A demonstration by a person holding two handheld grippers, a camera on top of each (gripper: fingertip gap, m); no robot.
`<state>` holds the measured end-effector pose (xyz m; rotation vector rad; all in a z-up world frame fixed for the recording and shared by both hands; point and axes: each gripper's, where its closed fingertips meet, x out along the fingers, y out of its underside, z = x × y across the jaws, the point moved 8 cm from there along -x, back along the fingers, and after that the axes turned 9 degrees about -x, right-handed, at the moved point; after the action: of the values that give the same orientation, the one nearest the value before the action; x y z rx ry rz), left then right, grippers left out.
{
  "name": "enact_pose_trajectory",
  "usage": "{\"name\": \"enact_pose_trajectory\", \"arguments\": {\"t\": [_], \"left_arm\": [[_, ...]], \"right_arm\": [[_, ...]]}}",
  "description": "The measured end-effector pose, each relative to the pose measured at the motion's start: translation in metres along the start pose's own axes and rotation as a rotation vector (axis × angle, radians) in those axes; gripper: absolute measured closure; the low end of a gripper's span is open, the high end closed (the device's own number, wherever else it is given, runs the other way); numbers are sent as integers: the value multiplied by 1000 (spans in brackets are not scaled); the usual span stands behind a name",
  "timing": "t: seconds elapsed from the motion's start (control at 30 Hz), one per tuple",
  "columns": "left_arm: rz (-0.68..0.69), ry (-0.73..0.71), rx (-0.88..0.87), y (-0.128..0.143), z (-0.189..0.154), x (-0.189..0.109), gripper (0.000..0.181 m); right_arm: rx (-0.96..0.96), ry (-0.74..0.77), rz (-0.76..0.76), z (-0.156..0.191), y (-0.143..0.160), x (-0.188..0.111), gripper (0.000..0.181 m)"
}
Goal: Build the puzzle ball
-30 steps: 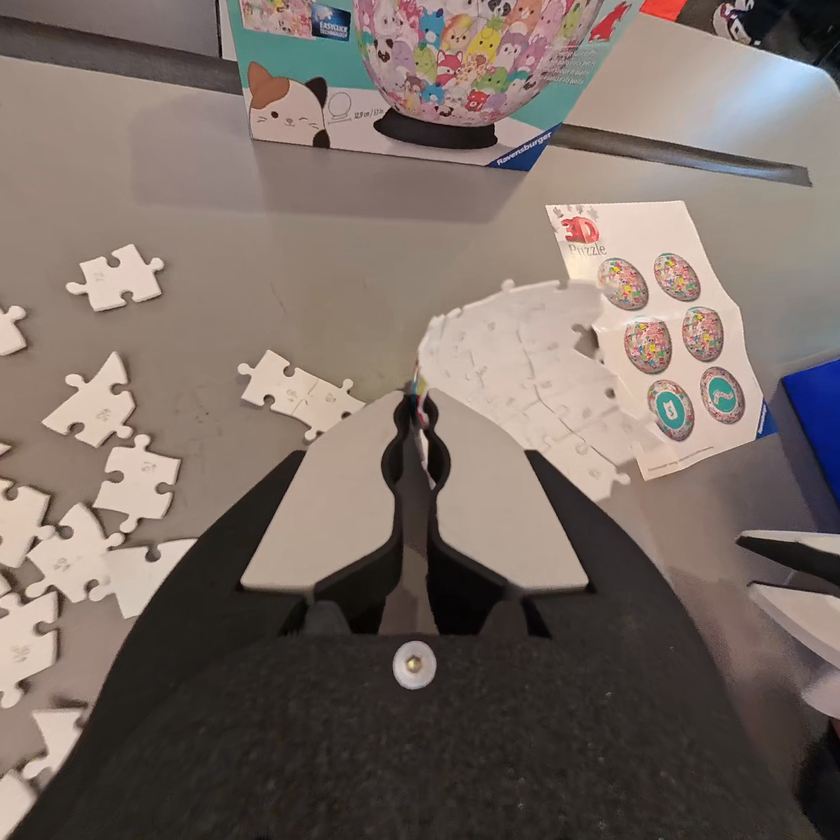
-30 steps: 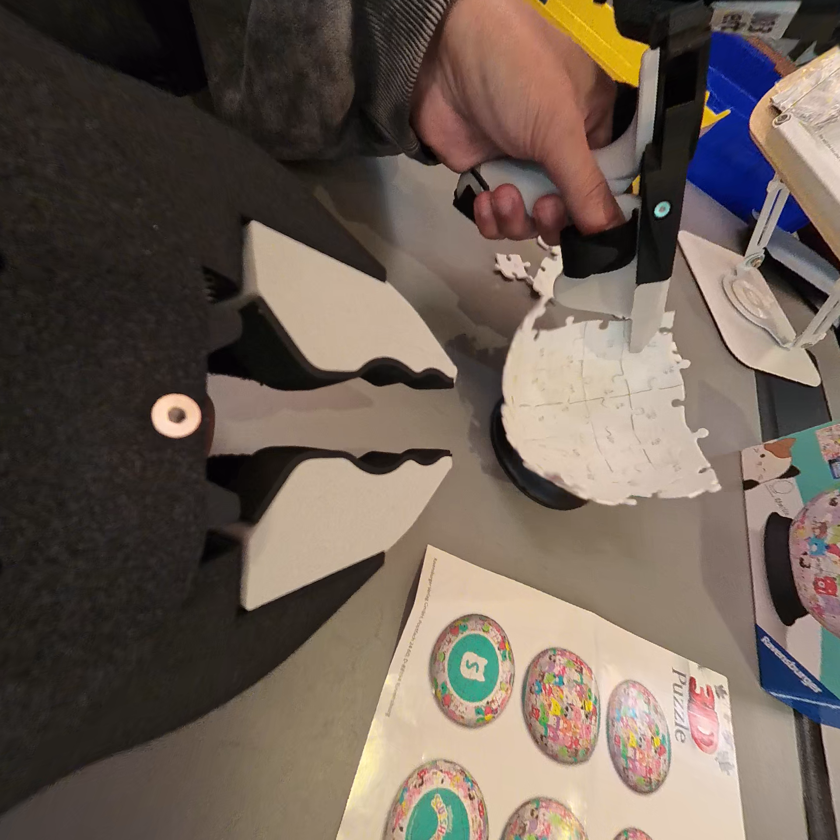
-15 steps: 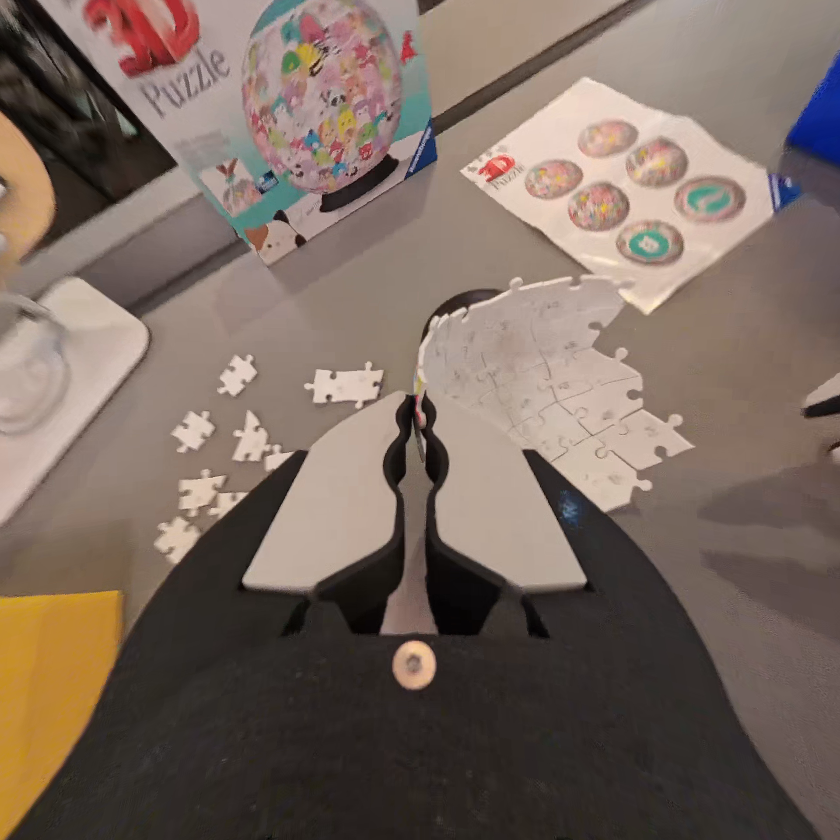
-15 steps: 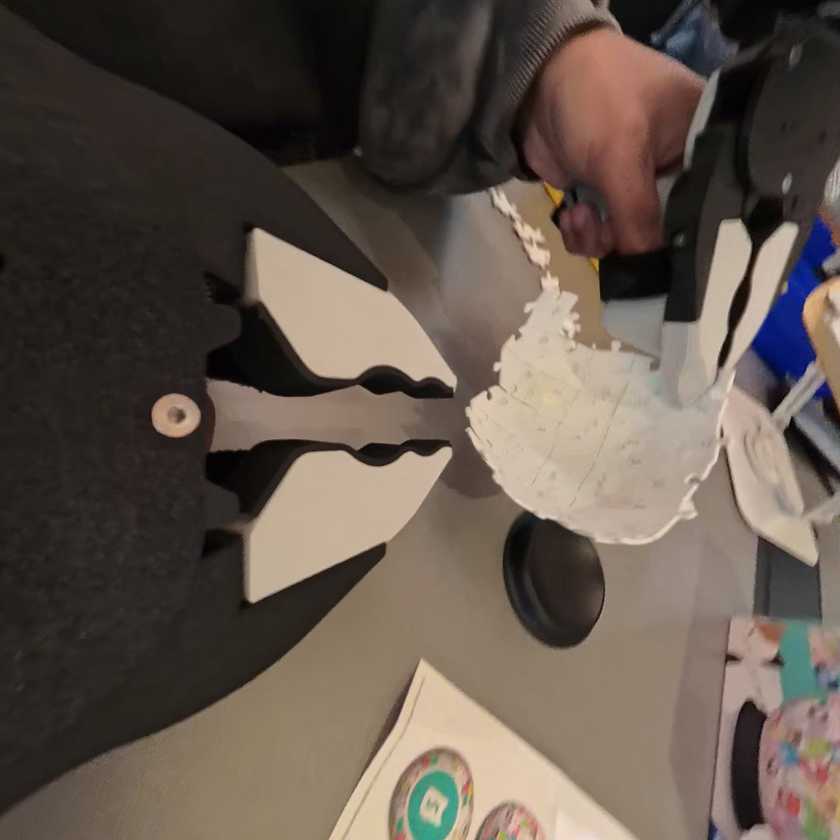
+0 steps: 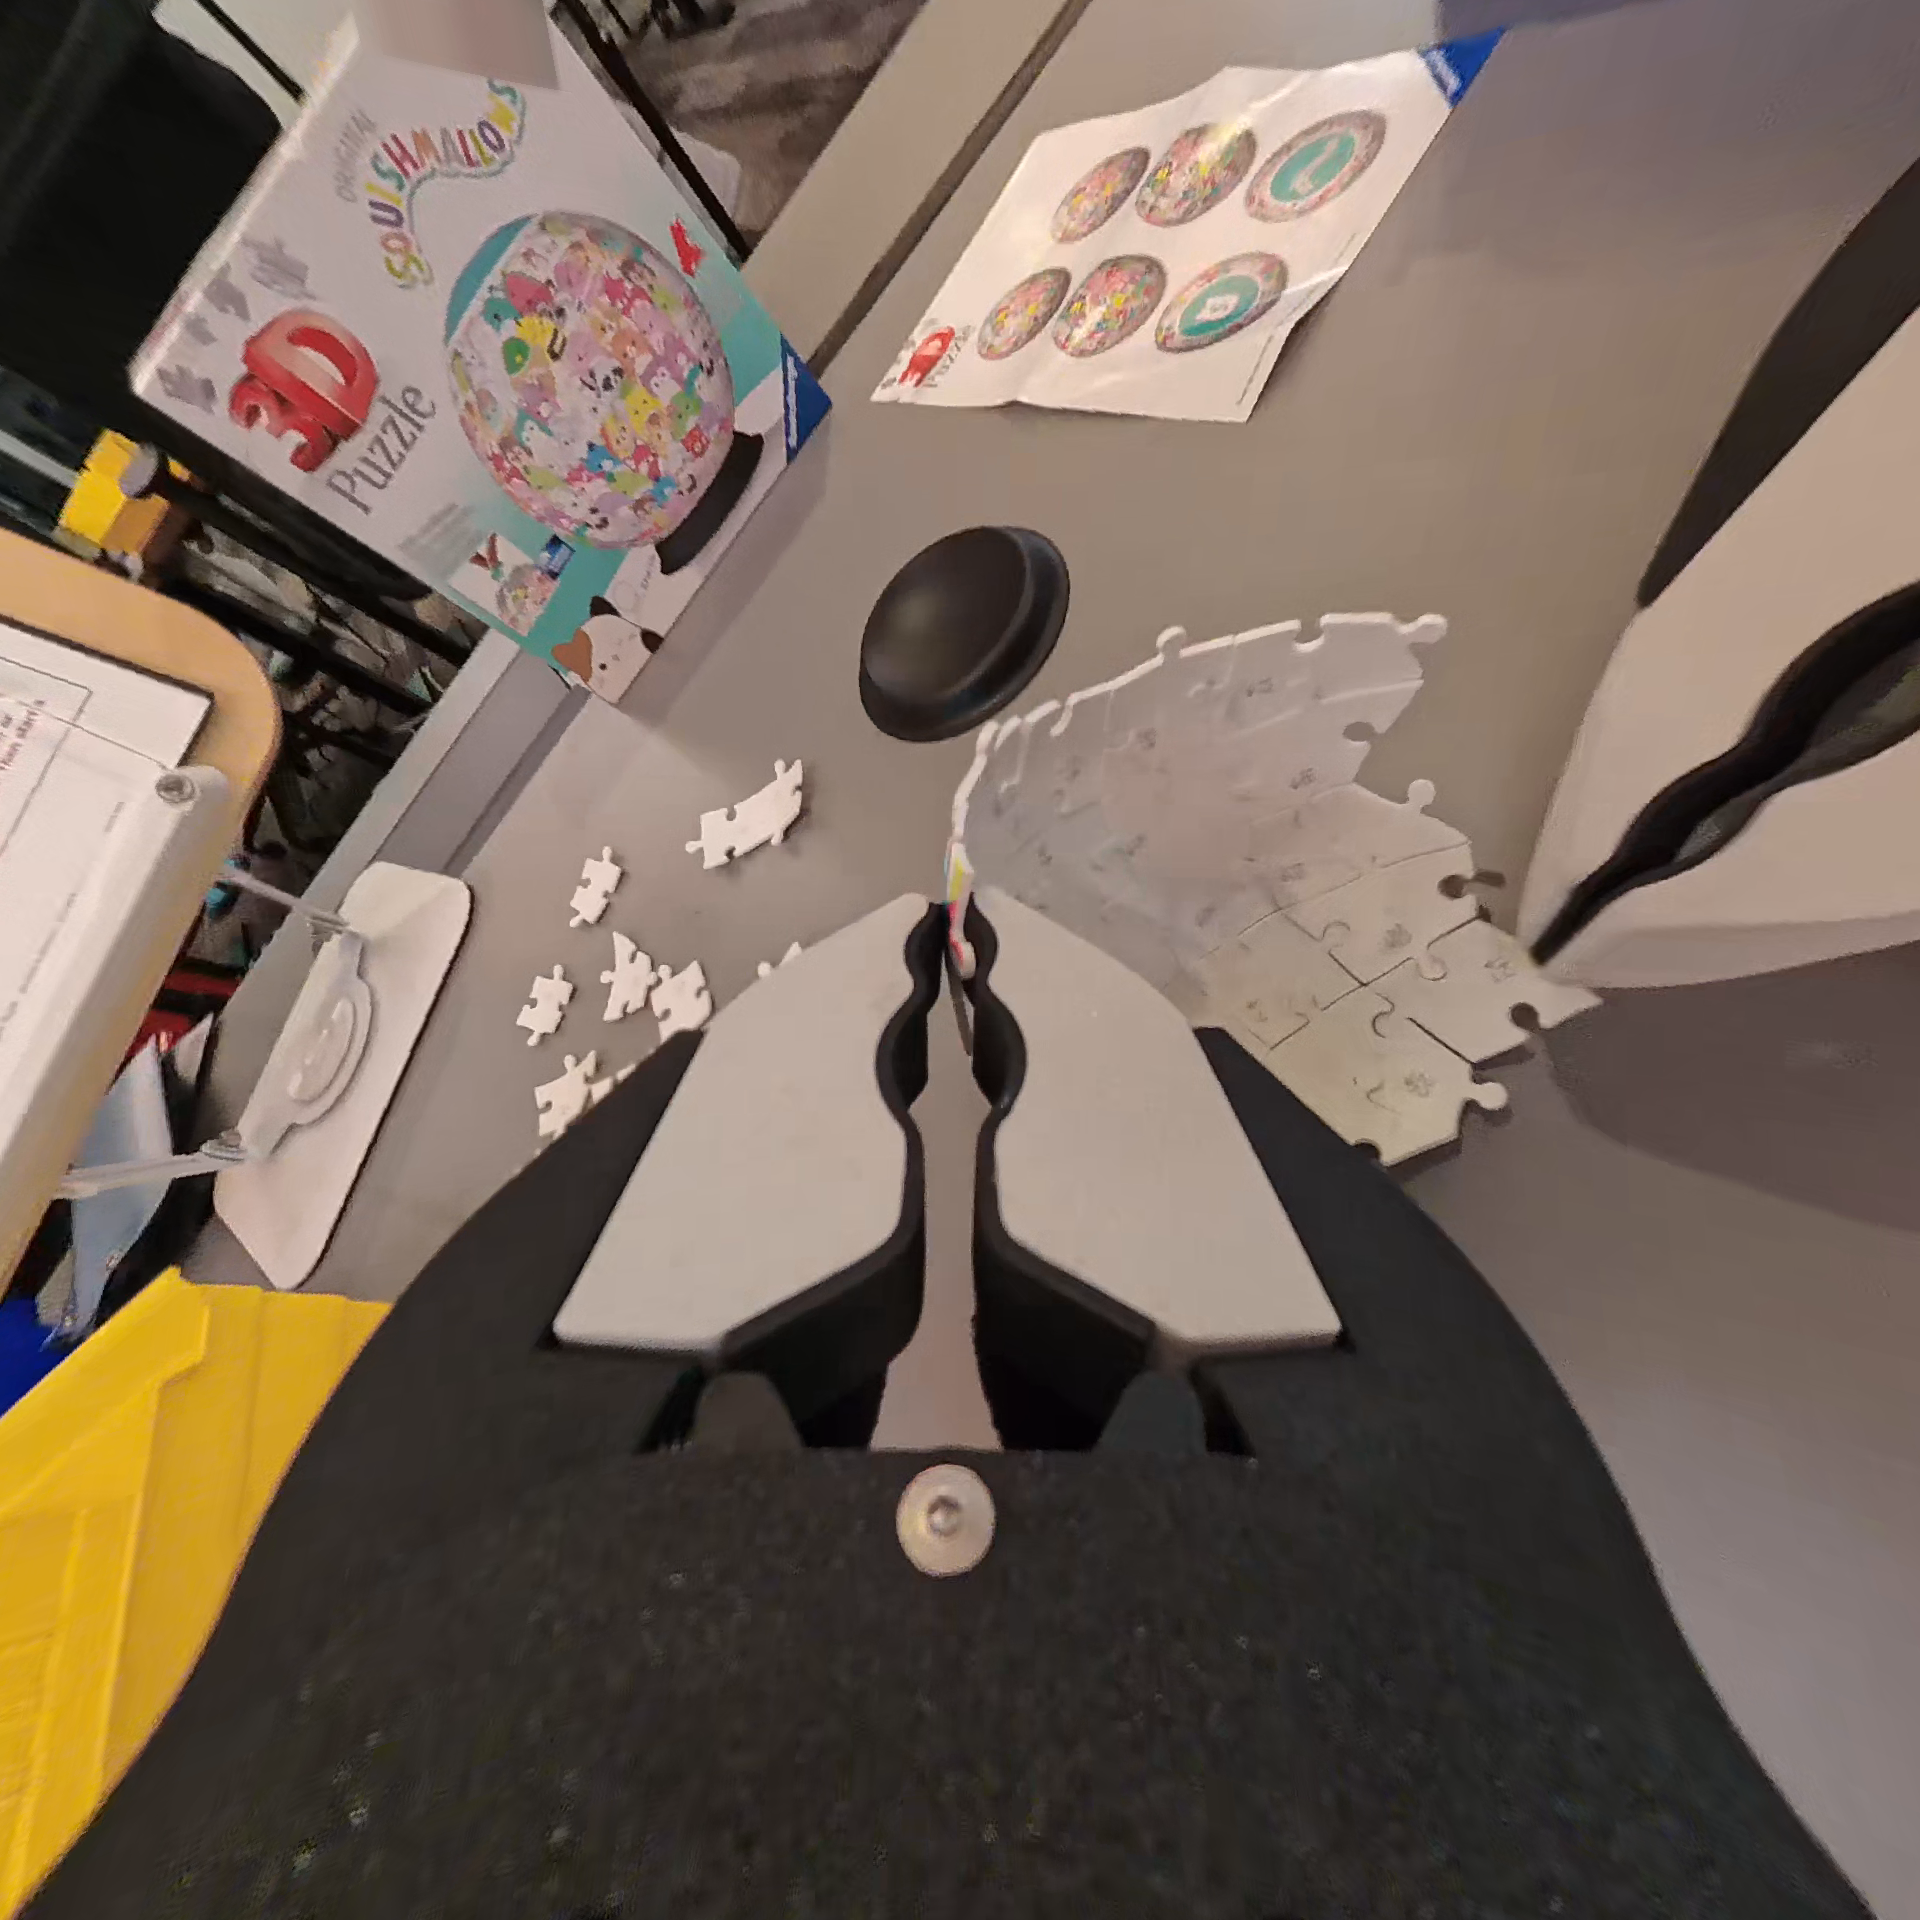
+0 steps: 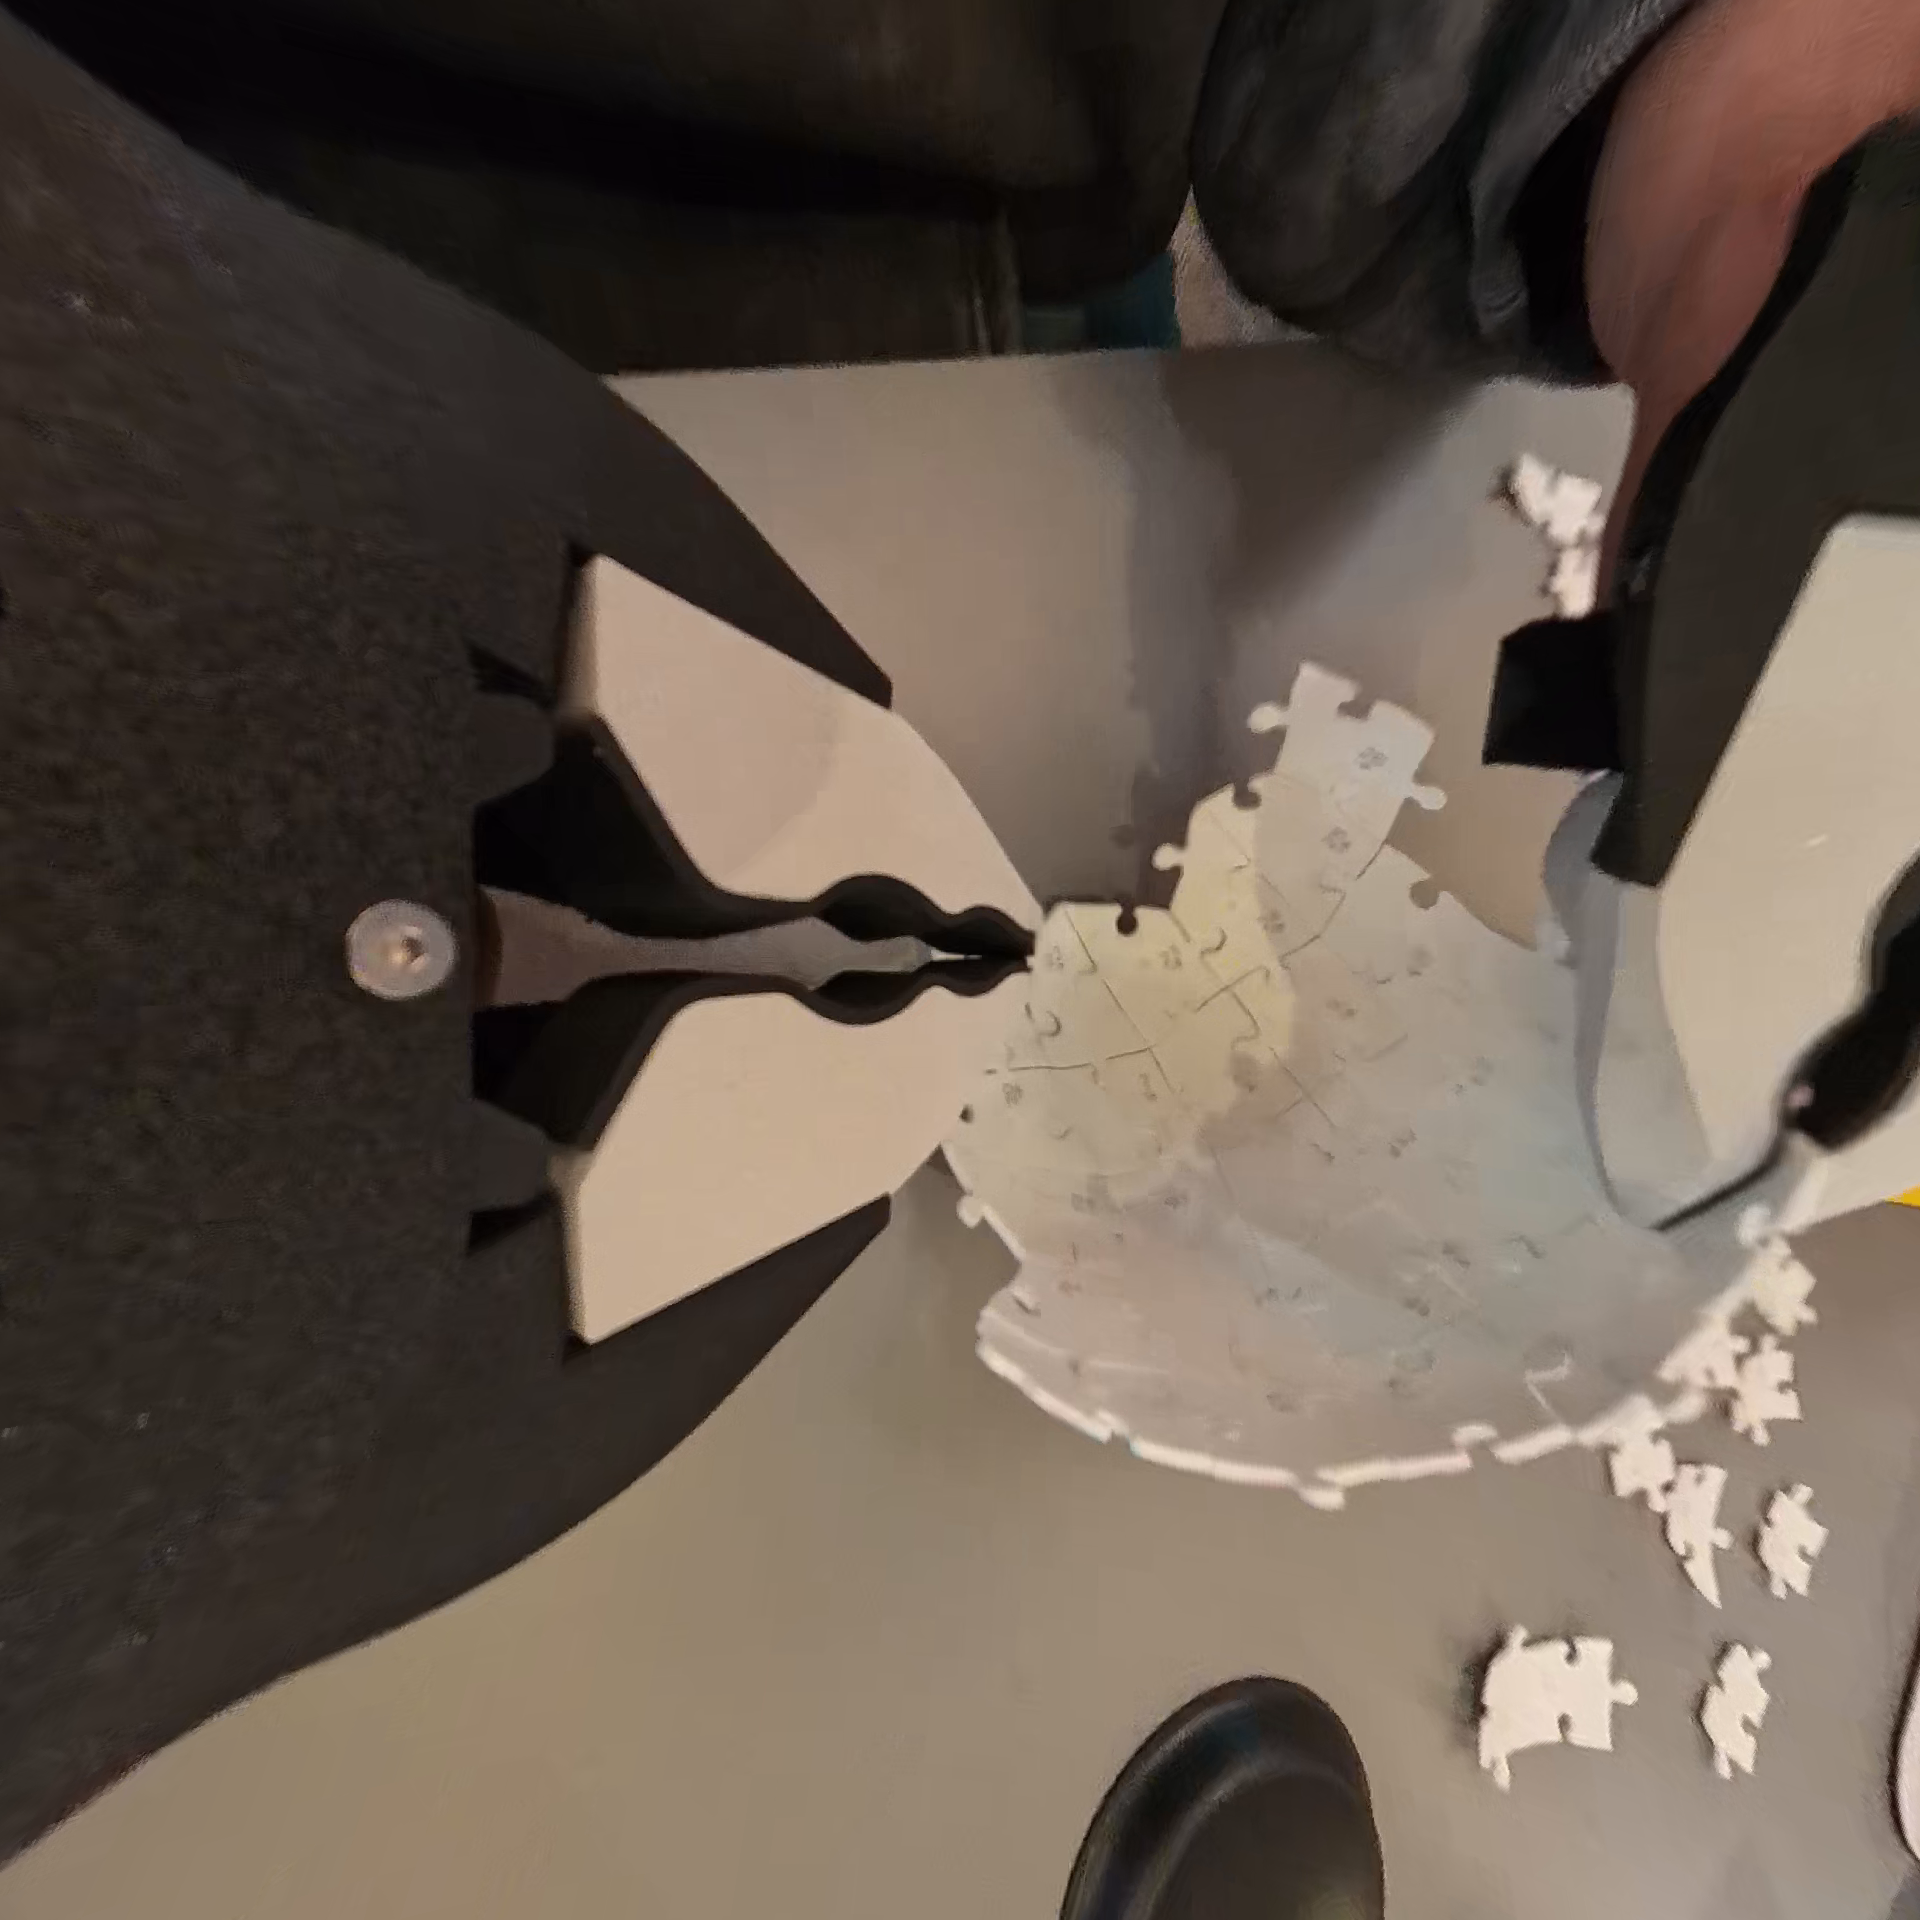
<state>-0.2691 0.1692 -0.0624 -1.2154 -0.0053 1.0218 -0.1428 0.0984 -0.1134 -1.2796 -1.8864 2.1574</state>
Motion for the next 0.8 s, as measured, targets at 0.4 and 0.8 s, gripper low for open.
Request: {"name": "enact_pose_trajectory", "arguments": {"t": [0.4, 0.8], "left_arm": [[-92, -55, 102, -8, -12, -8, 179], [-118, -96, 144, -7, -21, -4, 179]], "right_arm": [[11, 182, 186, -3, 4, 29, 181], [69, 185, 218, -6, 6, 33, 181]]}}
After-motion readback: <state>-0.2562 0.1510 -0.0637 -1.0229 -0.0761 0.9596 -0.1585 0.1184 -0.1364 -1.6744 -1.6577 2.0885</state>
